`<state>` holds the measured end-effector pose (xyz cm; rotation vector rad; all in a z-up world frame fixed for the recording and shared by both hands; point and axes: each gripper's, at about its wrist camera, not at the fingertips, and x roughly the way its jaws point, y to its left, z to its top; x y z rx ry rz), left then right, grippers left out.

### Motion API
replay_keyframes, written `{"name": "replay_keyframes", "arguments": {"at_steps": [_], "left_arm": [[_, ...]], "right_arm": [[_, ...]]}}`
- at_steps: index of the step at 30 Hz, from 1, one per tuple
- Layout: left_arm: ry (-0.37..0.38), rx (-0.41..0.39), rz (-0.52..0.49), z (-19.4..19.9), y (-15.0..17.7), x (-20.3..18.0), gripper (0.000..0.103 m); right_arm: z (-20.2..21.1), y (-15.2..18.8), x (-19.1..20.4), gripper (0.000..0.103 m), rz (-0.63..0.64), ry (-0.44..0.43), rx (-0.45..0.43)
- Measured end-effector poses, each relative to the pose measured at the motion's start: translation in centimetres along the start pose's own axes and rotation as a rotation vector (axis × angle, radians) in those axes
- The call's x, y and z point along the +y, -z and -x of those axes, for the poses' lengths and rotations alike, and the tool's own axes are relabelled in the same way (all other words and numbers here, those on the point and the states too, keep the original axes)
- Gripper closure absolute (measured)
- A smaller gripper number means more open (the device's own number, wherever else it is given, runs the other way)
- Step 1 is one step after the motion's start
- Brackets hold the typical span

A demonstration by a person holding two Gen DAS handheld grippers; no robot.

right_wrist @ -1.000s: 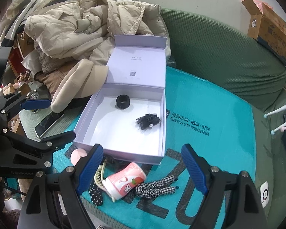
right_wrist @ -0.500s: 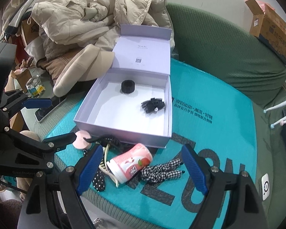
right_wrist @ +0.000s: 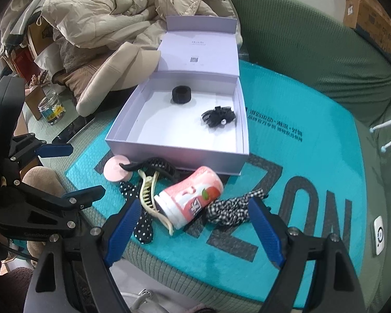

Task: Organize objects
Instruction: 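Move both tools back over the pile of hair accessories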

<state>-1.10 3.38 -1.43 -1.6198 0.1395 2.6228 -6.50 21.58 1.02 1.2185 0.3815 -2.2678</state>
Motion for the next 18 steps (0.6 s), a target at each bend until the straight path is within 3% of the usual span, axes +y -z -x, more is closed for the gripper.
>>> {"name": "replay_keyframes", "arguments": {"at_steps": [18], "left_arm": [[0.036,-0.006,0.043,-2.4,3.4,1.1,0.017]], "right_arm": [[-2.9,3.1,-0.7,0.018,-0.062,-0.06,0.039]]}}
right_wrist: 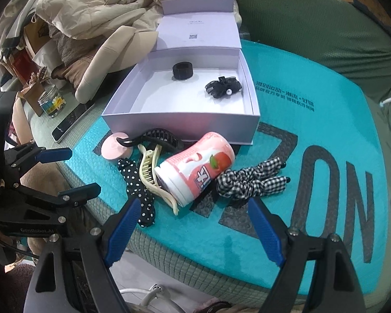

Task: Organize objects
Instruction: 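Move both tools back over the pile of hair accessories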

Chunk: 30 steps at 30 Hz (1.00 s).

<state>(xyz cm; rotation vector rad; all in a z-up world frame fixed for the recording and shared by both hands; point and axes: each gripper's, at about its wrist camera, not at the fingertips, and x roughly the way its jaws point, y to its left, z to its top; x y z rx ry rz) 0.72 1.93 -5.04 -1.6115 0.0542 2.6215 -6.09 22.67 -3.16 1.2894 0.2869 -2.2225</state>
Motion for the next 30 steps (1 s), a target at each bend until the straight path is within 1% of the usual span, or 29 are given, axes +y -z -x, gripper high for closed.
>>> {"name": "replay_keyframes", "arguments": {"at_steps": [6,10,14,25,30], "left_arm": [[0.003,-0.017,0.009,-1.0,0.1,0.1,0.017],[-0.019,-0.009,0.01,-1.9,0.2,0.2,0.017],[-0.013,-0.012,0.028,-2.7,0.0,0.6,0.017],[-0.038,-0.04,0.033,-4.0,-1.4,0.5,0.017],[-0.049,-0.053,0.024,-4.5,-1.9,1.0,0.017]], "right_arm": [[-1.0,0.6,-1.1,0.018,-0.037,0.004,0.001],[-1.6,0.9,-2.1,0.018,-0.07,0.014,0.005],[-2.2,1.0,-3.1,0.018,-0.1,0.025,0.006],[-3.8,0.2,-5.1,0.018,-0.144,0.052,0.001],[-4.2,-0.2,-5.5,0.018,-0.147,0.062,-0.006]]}}
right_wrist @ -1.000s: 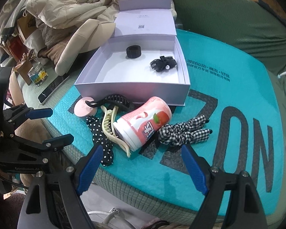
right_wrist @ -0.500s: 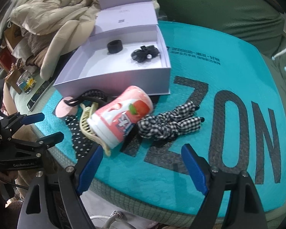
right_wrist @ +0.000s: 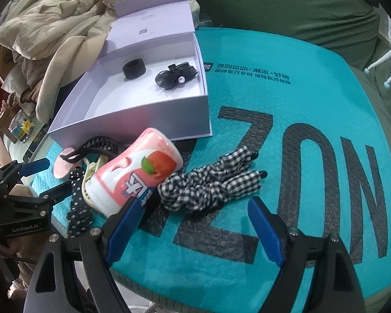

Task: Organize objects
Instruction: 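Move both tools back over the pile of hair accessories, then grasp the pink round compact with left tool while right tool grasps the gingham scrunchie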

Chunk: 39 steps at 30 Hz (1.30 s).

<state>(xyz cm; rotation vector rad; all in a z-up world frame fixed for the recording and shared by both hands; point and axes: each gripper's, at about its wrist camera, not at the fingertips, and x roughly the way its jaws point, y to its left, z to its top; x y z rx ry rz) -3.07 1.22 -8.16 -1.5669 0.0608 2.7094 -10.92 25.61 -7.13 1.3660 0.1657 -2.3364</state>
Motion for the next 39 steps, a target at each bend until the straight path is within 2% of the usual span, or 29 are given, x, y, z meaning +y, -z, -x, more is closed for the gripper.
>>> {"name": "replay_keyframes", "arguments": {"at_steps": [9,19,24,34,36,39], "left_arm": [[0.001,-0.003,0.032,-1.2,-0.3,0.3,0.017],[-0.011,-0.029,0.067,-1.9,-0.1,0.0,0.017],[0.008,-0.039,0.07,-1.6,0.2,-0.1,0.02],[0.038,-0.054,0.074,-0.9,0.6,0.1,0.054],[0.047,-0.052,0.078,-0.9,0.8,0.3,0.054],[0.054,-0.047,0.09,-0.7,1.1,0.4,0.054]], "right_arm": [[-1.1,-0.8,-0.8,0.018,-0.041,0.041,0.002],[-1.5,-0.6,-1.5,0.02,-0.054,0.03,-0.001],[-1.4,-0.3,-1.8,0.038,-0.062,0.006,0.003],[-0.8,0.5,-2.9,0.069,-0.112,-0.021,0.011],[-0.6,0.7,-3.2,0.075,-0.126,-0.015,0.01],[-0.1,1.2,-4.0,0.076,-0.163,0.012,0.011]]}}
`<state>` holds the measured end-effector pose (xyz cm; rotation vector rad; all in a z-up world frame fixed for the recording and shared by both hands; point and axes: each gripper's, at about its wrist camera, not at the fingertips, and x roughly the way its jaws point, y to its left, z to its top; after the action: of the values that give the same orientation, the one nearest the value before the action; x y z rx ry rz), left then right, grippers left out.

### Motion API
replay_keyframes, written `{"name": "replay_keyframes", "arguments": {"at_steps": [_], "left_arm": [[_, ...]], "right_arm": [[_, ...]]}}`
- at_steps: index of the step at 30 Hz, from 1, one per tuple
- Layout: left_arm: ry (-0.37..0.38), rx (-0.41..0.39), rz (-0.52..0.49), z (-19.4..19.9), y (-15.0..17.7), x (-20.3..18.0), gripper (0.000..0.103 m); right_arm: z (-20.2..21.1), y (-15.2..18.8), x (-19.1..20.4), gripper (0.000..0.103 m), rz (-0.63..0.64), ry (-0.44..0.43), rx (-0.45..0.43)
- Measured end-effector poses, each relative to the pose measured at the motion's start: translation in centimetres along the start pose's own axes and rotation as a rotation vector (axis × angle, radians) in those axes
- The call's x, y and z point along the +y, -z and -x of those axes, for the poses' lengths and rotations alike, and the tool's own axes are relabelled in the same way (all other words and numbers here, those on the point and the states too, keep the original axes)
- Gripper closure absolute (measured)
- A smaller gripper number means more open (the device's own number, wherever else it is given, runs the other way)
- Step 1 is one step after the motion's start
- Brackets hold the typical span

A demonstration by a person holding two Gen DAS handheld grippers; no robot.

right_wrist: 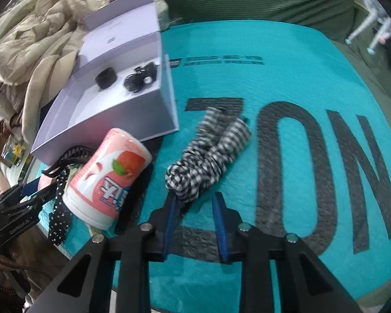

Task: Organize objects
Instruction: 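Grasp the pink round compact with left tool while right tool grasps the gingham scrunchie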

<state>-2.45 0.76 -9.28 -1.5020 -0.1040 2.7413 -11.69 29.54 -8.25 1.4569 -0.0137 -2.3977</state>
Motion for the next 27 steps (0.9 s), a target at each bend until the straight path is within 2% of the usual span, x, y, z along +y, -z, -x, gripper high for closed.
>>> {"name": "replay_keyframes", "arguments": {"at_steps": [4,5,7,9,11,16,23,27], "left_arm": [[0.004,0.009,0.024,0.4,0.5,0.3,0.054],[0.001,0.01,0.027,0.5,0.6,0.4,0.054],[-0.01,0.012,0.025,0.6,0.8,0.4,0.054],[-0.016,0.012,0.021,0.6,1.0,0.3,0.054],[-0.018,0.01,0.015,0.5,1.1,0.3,0.054],[-0.026,0.014,-0.001,0.1,0.9,-0.1,0.053],[-0.023,0.014,-0.004,-0.4,0.4,-0.1,0.05],[-0.013,0.017,0.01,-0.6,0.2,0.0,0.05]], "right_arm": [[0.5,0.3,-0.9,0.075,-0.05,0.014,0.001],[0.6,0.3,-0.9,0.071,-0.052,0.01,-0.002],[0.7,0.1,-0.6,0.057,-0.045,0.003,-0.021],[0.9,-0.1,-0.2,0.038,-0.028,-0.004,-0.04],[1.0,-0.4,0.5,0.034,0.0,-0.003,-0.061],[-0.2,-2.0,1.8,0.034,0.078,0.085,-0.088],[-1.9,-3.3,1.7,0.034,0.061,0.06,-0.081],[-2.5,-3.0,1.3,0.042,0.038,0.055,-0.069]]}}
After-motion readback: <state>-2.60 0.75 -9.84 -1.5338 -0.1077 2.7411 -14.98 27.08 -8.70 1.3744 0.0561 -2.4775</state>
